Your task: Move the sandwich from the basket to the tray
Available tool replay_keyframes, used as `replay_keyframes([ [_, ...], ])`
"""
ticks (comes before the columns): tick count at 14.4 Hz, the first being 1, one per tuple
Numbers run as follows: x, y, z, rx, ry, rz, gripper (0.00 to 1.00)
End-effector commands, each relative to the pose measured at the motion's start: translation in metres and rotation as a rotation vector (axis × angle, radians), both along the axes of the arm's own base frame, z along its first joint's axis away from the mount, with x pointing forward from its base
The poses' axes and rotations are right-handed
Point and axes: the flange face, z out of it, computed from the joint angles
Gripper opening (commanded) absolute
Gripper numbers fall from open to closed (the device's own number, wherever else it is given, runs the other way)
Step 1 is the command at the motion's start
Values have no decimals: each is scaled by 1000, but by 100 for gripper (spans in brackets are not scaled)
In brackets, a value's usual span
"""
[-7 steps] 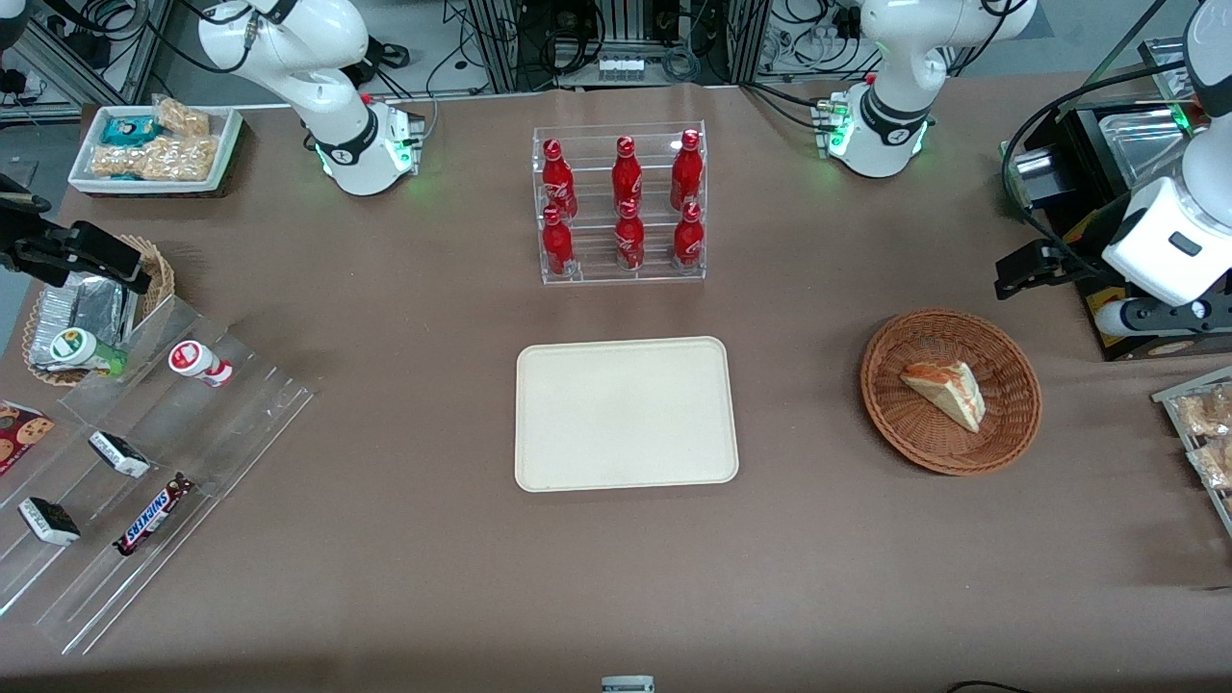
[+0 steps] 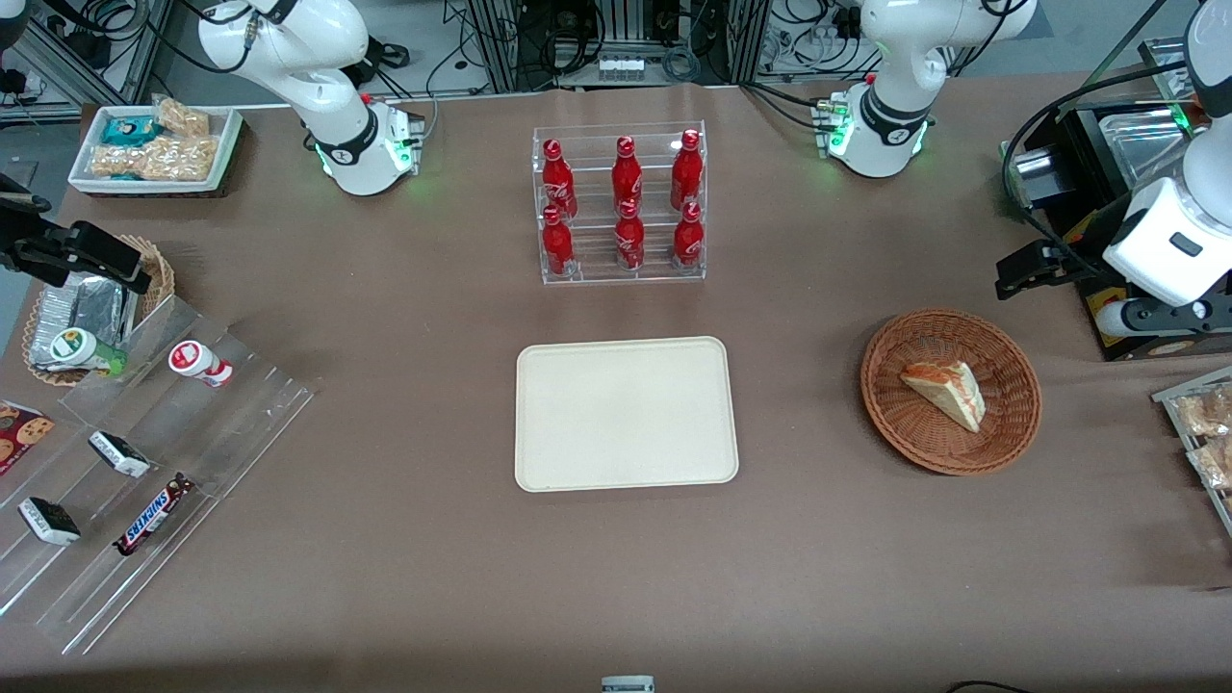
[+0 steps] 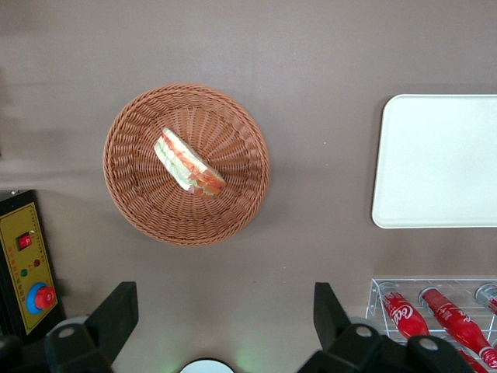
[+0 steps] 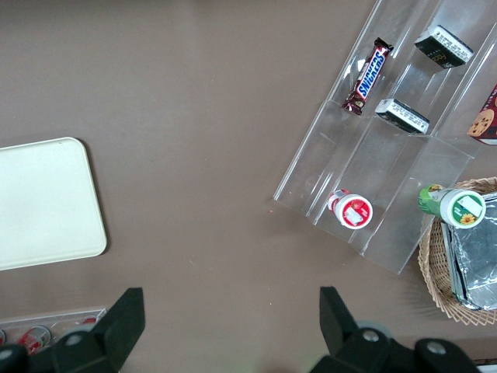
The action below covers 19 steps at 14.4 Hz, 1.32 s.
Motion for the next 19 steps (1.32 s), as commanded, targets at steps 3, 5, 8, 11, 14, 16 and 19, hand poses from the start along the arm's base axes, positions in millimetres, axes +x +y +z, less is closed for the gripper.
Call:
replay_keyframes([
  [3,7,2,-7,8,19,7,100],
  [5,15,2,-24,12,45,7,100],
  [8,30,12,-55,43,80,20,100],
  [11,36,34,-91,70,59,52,100],
  [14,28,58,-148,64,94,99,100],
  [16,18,58,-185,65,85,107,100],
  [19,-4,74,-243,77,77,221,100],
])
